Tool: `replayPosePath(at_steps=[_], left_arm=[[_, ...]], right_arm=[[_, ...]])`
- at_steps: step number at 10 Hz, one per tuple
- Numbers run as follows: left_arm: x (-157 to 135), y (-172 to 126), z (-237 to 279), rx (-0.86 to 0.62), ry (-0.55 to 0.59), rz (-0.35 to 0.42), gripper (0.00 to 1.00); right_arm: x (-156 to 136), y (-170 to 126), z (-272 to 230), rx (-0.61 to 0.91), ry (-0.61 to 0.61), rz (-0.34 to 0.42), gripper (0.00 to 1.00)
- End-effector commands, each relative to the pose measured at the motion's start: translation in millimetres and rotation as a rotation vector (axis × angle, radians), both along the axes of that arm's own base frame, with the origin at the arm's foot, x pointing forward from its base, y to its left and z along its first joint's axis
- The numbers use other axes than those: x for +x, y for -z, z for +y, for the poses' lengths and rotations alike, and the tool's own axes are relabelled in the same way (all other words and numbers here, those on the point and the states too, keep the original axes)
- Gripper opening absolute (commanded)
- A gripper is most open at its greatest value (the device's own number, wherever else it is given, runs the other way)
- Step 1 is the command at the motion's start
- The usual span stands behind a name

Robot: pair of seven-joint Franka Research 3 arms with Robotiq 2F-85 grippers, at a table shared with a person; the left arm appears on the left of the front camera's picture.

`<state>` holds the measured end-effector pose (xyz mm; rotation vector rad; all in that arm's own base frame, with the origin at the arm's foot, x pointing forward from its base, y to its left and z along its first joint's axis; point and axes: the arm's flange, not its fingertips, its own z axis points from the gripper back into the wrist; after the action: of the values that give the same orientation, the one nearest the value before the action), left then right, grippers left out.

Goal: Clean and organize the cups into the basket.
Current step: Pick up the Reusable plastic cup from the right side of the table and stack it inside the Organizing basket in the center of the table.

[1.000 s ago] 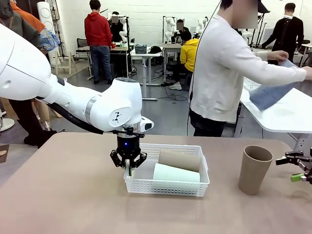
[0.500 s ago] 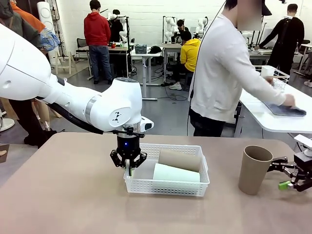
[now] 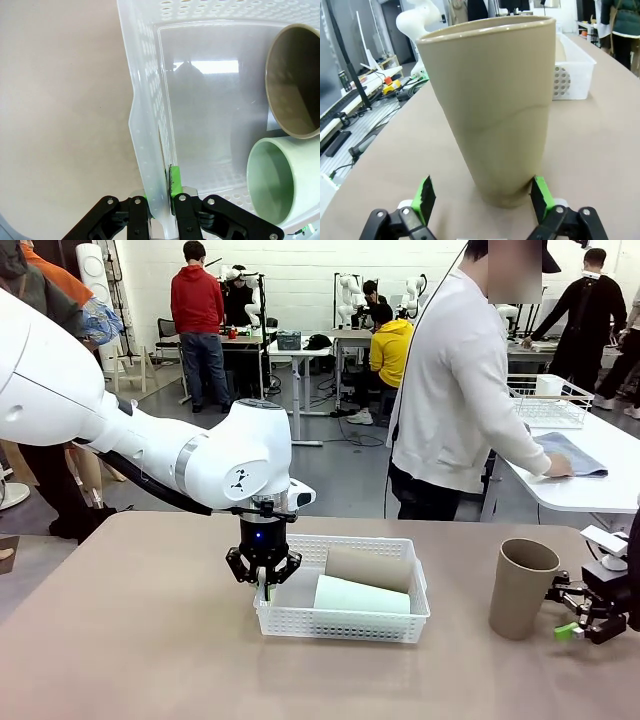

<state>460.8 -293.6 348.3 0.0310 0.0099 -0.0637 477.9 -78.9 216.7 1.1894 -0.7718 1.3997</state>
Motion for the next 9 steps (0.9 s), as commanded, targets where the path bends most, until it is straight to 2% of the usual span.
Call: replayPosePath(at_steps=[1,5,9], left_arm=[[-1.6,-0.1,-0.6,0.002,0.005,0.002,0.0],[-1.6,-0.1,-0.6,0.002,0.005,0.002,0.0],[-1.6,-0.1,-0.6,0.002,0.005,0.002,0.0]], right_arm=[[-7.5,2.1,7.5,-0.014,-0.028,-0.042,1.0],[0.6,0.3,24.9,-0.015,-0.035,-0.081,1.0],[10.1,0.9,39.1,-0.007,-0.045,-0.063,1.0]])
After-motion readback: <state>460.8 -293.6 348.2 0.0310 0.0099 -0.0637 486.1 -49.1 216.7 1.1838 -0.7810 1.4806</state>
